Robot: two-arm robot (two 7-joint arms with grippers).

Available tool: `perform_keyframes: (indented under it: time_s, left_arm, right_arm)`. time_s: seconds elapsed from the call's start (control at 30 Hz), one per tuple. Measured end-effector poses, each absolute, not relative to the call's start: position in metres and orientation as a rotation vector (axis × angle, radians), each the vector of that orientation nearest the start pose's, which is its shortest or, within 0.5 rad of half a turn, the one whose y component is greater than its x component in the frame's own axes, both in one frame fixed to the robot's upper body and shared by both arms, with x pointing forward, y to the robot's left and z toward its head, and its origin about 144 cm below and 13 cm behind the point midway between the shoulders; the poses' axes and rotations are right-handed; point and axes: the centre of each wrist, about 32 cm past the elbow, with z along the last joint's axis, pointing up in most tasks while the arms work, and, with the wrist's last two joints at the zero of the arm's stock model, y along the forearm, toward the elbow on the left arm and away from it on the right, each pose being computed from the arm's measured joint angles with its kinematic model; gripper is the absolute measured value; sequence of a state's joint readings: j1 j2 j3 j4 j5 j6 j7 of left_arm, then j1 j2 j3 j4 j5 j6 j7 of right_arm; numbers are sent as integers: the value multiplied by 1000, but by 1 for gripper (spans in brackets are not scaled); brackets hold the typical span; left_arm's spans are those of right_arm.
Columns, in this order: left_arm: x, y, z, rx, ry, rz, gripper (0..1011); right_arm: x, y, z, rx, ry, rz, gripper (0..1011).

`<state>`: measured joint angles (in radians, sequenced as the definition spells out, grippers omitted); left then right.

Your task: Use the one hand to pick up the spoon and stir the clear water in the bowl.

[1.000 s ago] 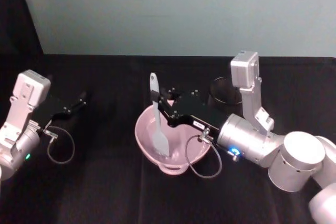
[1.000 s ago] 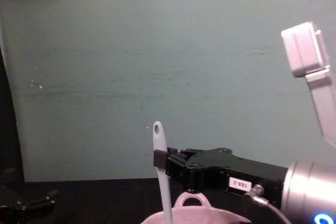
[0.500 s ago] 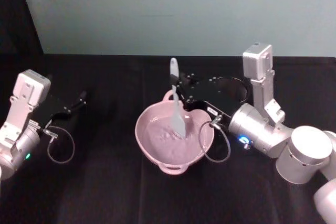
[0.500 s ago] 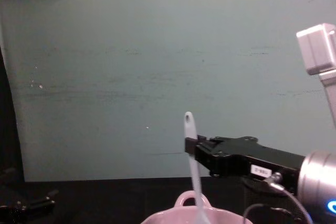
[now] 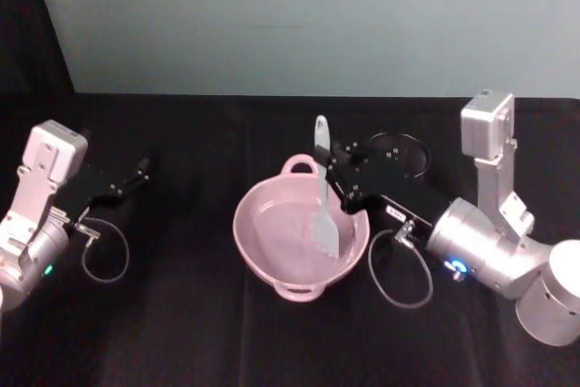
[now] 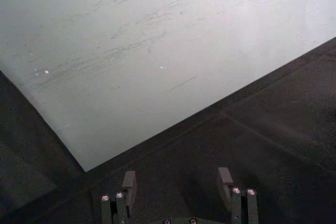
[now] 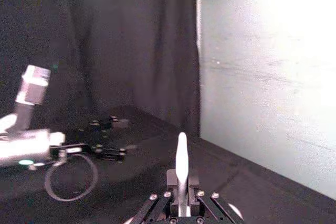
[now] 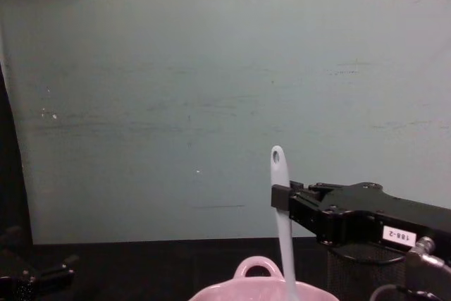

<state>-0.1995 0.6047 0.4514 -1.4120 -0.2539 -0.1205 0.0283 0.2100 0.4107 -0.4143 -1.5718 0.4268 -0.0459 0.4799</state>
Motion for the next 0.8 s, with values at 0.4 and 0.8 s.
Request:
perform_keyframes:
  time_s: [0.4,0.8]
  left_arm:
    - [489,310,1140,304,-285,1248,1011]
    - [489,310,1140,304,-285,1248,1011]
  right_arm:
    - [478,-207,1185,79,-6,-603,109]
    - [507,-179,1173,119,3,-631,109]
